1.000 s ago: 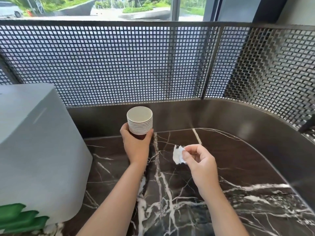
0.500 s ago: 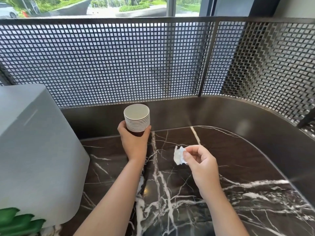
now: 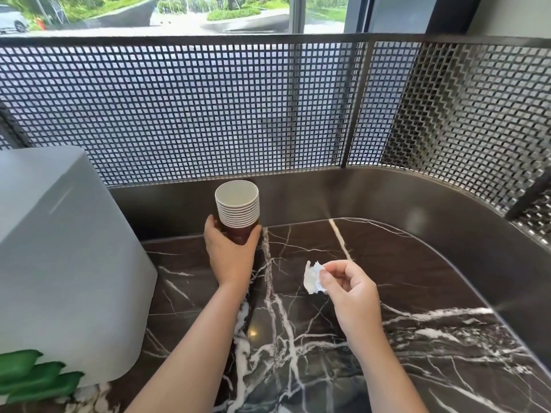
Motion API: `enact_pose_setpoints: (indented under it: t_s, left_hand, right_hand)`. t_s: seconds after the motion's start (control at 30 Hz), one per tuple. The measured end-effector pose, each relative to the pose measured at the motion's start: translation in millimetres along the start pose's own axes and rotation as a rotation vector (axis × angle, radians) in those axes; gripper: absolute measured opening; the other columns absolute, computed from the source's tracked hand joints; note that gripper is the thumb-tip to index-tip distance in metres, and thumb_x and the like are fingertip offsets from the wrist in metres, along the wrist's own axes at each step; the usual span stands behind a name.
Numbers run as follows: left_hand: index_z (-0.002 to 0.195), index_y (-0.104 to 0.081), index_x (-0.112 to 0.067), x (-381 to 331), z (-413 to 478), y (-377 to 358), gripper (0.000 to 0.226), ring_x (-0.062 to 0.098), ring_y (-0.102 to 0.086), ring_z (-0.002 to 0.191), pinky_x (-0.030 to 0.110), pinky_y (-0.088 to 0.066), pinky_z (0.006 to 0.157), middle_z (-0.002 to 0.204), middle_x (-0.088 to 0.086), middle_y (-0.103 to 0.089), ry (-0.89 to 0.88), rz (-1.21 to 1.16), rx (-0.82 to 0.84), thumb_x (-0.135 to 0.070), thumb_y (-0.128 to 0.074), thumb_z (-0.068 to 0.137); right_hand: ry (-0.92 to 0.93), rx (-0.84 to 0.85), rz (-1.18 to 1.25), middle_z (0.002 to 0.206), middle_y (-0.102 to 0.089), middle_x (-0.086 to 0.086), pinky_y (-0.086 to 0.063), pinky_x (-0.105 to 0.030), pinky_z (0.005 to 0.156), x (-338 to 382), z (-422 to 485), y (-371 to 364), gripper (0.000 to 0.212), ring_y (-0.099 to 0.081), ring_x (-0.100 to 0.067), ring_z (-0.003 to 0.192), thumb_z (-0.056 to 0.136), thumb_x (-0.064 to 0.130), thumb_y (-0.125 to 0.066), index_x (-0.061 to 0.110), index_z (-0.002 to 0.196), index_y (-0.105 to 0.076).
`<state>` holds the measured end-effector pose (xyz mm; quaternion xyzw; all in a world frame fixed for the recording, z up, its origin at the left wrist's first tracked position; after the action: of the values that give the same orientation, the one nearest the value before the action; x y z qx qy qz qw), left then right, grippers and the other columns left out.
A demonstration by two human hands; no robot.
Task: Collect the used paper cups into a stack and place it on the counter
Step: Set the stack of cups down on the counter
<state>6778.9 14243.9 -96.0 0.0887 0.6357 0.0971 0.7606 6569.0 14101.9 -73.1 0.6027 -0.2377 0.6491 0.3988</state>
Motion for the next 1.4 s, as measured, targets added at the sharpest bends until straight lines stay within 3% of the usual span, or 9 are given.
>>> enact_pose_setpoints:
  t_s: [0.13, 0.3, 0.53, 0.7, 0.83, 1.0, 1.17, 1.3, 1.4]
  left_hand:
    - [0.137, -0.034, -0.013, 13.5, -24.6, 14.9, 0.066, 0.021, -0.047, 0.123, 0.035, -0.040, 0.100, 0.134, 0.006, -0.048, 0.079, -0.006, -0.021, -0.034, -0.067, 0.083]
    - [0.131, -0.042, -0.017, 10.4, -66.5, 38.9, 0.050, 0.013, -0.048, 0.118, 0.027, -0.038, 0.092, 0.130, -0.001, -0.051, 0.025, 0.038, 0.054, -0.037, -0.059, 0.089]
    - [0.130, -0.047, -0.014, -1.5, -131.3, 83.8, 0.045, 0.013, -0.049, 0.115, 0.032, -0.042, 0.096, 0.123, -0.002, -0.054, -0.159, 0.286, 0.234, -0.027, -0.059, 0.089]
    - [0.124, -0.055, -0.010, -17.3, -180.0, 107.0, 0.042, 0.016, -0.055, 0.108, 0.031, -0.043, 0.094, 0.113, -0.001, -0.060, -0.347, 0.423, 0.310, -0.021, -0.066, 0.084]
    - [0.128, -0.052, -0.013, -19.2, -207.9, 118.7, 0.046, 0.019, -0.053, 0.114, 0.040, -0.043, 0.099, 0.120, 0.000, -0.059, -0.375, 0.513, 0.377, -0.024, -0.065, 0.085]
    - [0.123, -0.057, -0.010, -25.4, -234.7, 134.7, 0.042, 0.022, -0.054, 0.114, 0.036, -0.040, 0.098, 0.119, 0.004, -0.060, -0.429, 0.563, 0.388, -0.023, -0.067, 0.084]
    - [0.110, -0.065, -0.003, -31.2, -257.1, 149.4, 0.041, 0.031, -0.063, 0.101, 0.045, -0.050, 0.088, 0.107, 0.011, -0.067, -0.528, 0.599, 0.362, -0.013, -0.078, 0.073]
    - [0.106, -0.066, -0.003, -34.0, -275.9, 162.2, 0.040, 0.031, -0.065, 0.095, 0.043, -0.051, 0.082, 0.103, 0.011, -0.068, -0.570, 0.612, 0.343, -0.012, -0.080, 0.070]
    - [0.104, -0.066, -0.004, -34.4, -292.2, 173.3, 0.038, 0.030, -0.066, 0.094, 0.042, -0.051, 0.080, 0.102, 0.010, -0.068, -0.578, 0.607, 0.340, -0.011, -0.080, 0.069]
  right_hand:
    - [-0.024, 0.004, -0.005, 0.072, -0.065, 0.006, -0.048, -0.014, 0.061, -3.4, -13.7, 4.4, 0.019, -0.059, -0.003, 0.066, 0.081, 0.007, -0.063, 0.025, 0.073, -0.063]
    - [-0.051, 0.014, -0.031, 0.073, -0.065, 0.006, -0.047, -0.012, 0.060, -5.5, -34.3, 11.7, 0.017, -0.059, -0.002, 0.067, 0.081, 0.009, -0.062, 0.025, 0.074, -0.062]
    - [-0.062, 0.073, -0.075, 0.063, -0.061, 0.011, -0.042, -0.010, 0.056, -8.0, -75.0, 24.2, 0.018, -0.055, 0.002, 0.061, 0.081, 0.008, -0.063, 0.024, 0.071, -0.062]
    - [-0.098, 0.095, -0.115, 0.069, -0.064, 0.005, -0.042, -0.021, 0.058, -12.5, -106.0, 42.6, 0.014, -0.058, -0.010, 0.066, 0.082, 0.014, -0.064, 0.024, 0.073, -0.063]
    - [-0.098, 0.107, -0.133, 0.070, -0.064, 0.003, -0.043, -0.014, 0.055, -8.5, -129.9, 53.5, 0.013, -0.056, -0.002, 0.062, 0.082, 0.014, -0.064, 0.023, 0.073, -0.063]
    - [-0.098, 0.139, -0.121, 0.068, -0.063, 0.004, -0.043, -0.012, 0.053, -4.6, -156.6, 58.4, 0.014, -0.056, -0.001, 0.060, 0.083, 0.014, -0.063, 0.025, 0.074, -0.062]
    - [-0.053, 0.169, -0.165, 0.066, -0.062, 0.005, -0.041, -0.016, 0.054, -1.0, -178.8, 61.8, 0.016, -0.054, -0.003, 0.059, 0.082, 0.013, -0.063, 0.027, 0.074, -0.061]
    - [-0.043, 0.193, -0.159, 0.062, -0.059, 0.004, -0.039, -0.019, 0.052, 1.3, -197.7, 65.2, 0.017, -0.049, -0.004, 0.054, 0.082, 0.011, -0.063, 0.025, 0.073, -0.061]
    - [-0.024, 0.186, -0.159, 0.065, -0.059, 0.005, -0.038, -0.011, 0.051, 4.3, -213.5, 72.0, 0.016, -0.050, 0.003, 0.055, 0.082, 0.009, -0.063, 0.023, 0.074, -0.062]
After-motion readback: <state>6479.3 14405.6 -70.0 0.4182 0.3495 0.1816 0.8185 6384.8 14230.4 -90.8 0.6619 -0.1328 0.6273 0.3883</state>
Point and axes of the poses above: each hand's wrist, its own z-axis towards the middle knuckle, its own y-axis out of the back of the hand, x = y × z, the point moved 8 cm from there along z, towards the middle knuckle
